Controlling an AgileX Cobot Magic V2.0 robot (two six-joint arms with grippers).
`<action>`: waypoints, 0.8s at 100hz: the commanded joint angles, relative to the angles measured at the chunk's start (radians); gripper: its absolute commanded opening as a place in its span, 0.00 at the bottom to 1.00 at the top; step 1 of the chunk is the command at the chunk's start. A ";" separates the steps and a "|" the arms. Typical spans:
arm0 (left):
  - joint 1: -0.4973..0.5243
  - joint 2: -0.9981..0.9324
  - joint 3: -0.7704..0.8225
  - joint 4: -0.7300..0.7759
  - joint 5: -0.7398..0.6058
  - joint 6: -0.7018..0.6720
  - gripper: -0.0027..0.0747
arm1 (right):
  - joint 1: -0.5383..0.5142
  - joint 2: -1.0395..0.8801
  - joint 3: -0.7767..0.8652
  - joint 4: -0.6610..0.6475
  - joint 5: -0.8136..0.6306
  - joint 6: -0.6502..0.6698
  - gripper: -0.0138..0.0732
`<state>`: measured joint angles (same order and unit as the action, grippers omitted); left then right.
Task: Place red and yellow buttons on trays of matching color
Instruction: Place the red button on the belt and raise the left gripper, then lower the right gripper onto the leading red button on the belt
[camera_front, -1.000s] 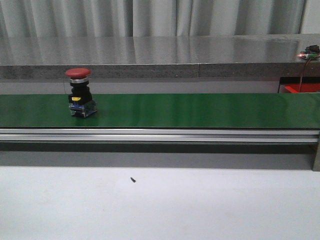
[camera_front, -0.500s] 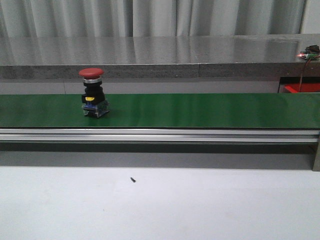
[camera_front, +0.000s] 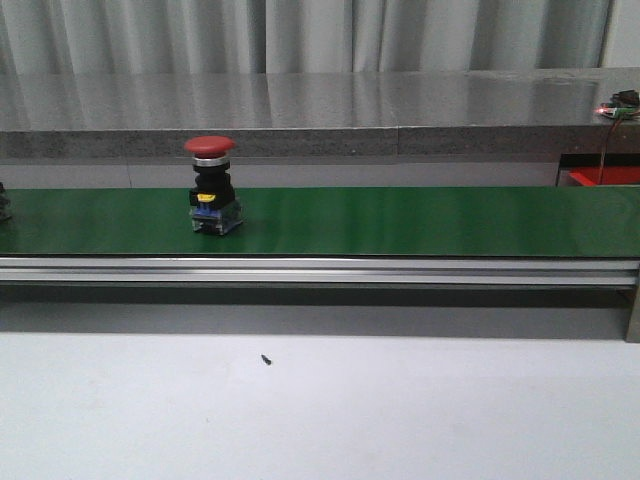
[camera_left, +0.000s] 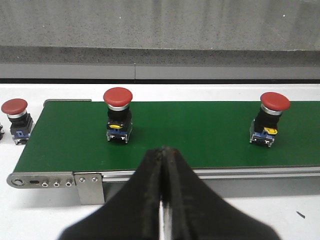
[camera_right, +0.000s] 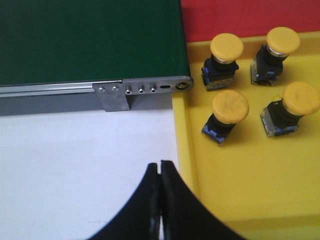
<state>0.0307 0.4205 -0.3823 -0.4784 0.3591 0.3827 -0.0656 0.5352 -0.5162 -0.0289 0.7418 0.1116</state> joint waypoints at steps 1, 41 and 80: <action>-0.008 -0.037 -0.011 -0.023 -0.080 -0.001 0.01 | -0.001 0.008 -0.035 0.001 -0.076 -0.006 0.08; -0.008 -0.056 -0.009 -0.023 -0.080 -0.001 0.01 | 0.010 0.213 -0.242 0.004 -0.023 -0.011 0.13; -0.008 -0.056 -0.009 -0.023 -0.080 -0.001 0.01 | 0.191 0.506 -0.481 0.040 0.030 -0.018 0.88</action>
<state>0.0307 0.3594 -0.3619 -0.4784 0.3551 0.3827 0.0907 0.9947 -0.9090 0.0053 0.8023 0.1056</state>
